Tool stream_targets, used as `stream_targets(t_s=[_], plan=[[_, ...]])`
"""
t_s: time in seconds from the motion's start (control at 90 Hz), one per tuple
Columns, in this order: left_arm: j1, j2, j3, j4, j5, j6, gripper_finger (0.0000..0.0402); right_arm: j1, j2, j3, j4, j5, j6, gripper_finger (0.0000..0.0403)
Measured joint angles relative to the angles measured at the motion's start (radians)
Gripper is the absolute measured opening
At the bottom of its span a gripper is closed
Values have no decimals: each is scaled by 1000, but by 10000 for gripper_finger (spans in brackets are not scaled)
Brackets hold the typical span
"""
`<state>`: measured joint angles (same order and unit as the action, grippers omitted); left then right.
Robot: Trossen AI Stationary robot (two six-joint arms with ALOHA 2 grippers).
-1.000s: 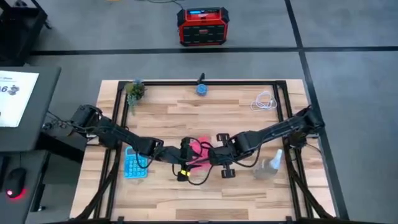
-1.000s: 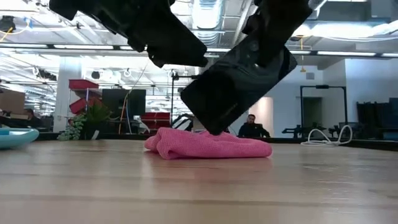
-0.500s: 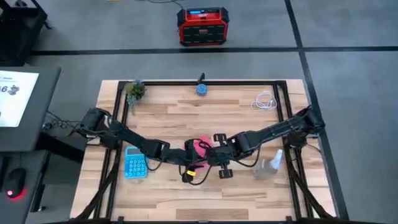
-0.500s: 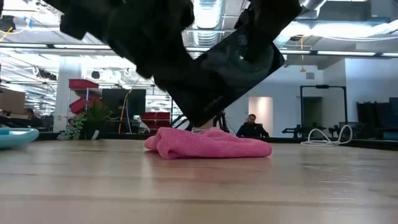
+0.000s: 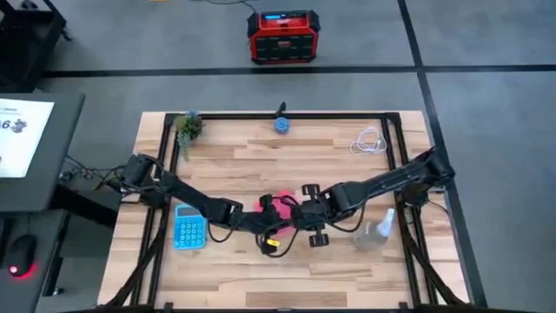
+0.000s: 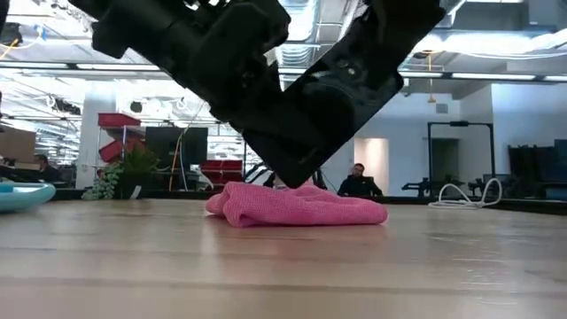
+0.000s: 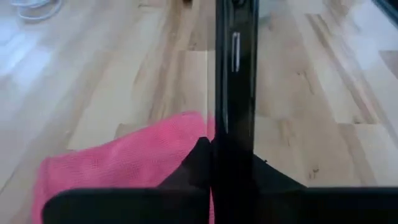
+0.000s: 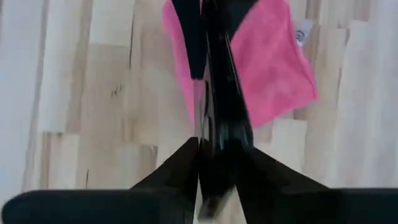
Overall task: Apply microfiber cloth
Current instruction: Spray the black cellphone with the transparent spray bottle
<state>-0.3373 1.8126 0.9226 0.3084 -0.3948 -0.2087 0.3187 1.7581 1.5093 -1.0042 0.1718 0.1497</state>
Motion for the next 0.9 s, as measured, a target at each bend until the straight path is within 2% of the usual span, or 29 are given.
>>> stream_targets(t_s=[0.122,0.322,0.511,0.567,0.689,0.744,0.8,0.9], plan=[[-13,1,-59,66,-53,-37,3,25,-37,0,-126,95,37,90],[-21,0,-169,291,-56,-82,2,113,-214,0,-287,368,197,90],[-27,0,-188,317,-56,-99,5,188,-418,0,-269,384,505,91],[-27,0,-188,319,-56,-95,6,195,-457,1,-250,347,622,91],[-27,0,-188,336,-56,-84,7,191,-497,1,-218,38,779,102],[-27,0,-188,341,-56,-75,7,211,-496,1,-175,-66,850,115],[-27,0,-188,338,-56,-65,7,251,-481,1,-92,-112,901,133],[-27,0,-188,337,-56,-57,7,323,-430,1,54,-127,992,173]])
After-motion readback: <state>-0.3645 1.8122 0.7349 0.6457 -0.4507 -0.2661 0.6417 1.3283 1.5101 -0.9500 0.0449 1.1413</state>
